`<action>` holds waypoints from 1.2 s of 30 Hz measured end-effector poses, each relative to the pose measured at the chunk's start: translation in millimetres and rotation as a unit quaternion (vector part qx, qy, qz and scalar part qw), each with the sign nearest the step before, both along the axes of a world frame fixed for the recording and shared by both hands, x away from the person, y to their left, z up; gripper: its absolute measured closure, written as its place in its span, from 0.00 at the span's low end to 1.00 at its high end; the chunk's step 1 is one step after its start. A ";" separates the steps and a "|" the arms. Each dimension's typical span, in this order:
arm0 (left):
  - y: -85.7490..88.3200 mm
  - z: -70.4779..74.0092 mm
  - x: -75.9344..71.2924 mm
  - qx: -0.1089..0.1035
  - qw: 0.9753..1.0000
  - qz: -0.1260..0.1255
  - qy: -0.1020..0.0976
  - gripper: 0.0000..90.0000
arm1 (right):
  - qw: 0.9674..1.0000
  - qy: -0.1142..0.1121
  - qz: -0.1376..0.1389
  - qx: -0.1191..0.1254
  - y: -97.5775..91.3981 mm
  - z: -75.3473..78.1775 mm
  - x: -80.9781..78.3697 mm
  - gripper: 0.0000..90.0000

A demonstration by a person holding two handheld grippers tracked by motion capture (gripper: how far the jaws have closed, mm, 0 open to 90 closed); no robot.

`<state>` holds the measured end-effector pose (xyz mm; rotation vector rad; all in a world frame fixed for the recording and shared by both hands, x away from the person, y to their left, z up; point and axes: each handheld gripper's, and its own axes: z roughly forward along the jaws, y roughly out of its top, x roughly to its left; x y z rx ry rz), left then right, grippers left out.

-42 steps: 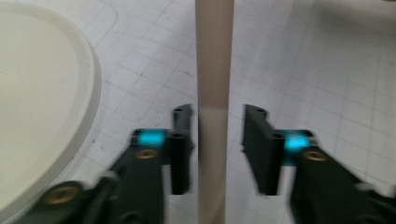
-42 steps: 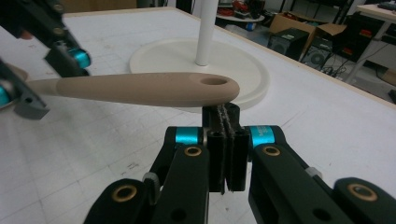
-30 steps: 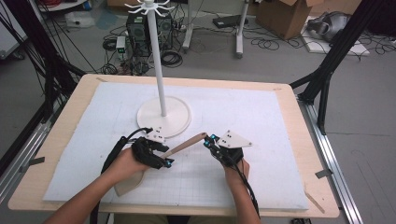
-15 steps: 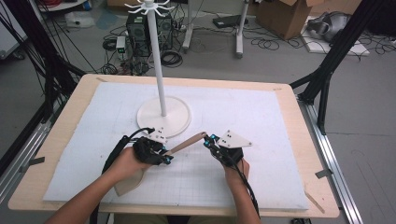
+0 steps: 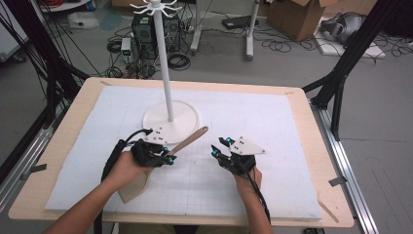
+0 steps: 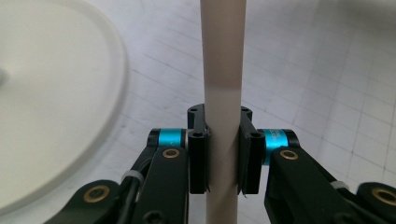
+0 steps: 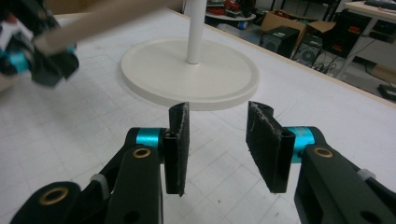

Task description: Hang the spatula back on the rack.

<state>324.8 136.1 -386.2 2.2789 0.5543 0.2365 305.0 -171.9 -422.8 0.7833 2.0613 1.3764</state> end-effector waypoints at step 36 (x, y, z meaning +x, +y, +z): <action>85.3 124.6 8.8 -0.271 0.913 0.213 -0.219 0.86 | 0.998 0.005 -0.057 0.030 -32.0 0.4 -3.3 0.35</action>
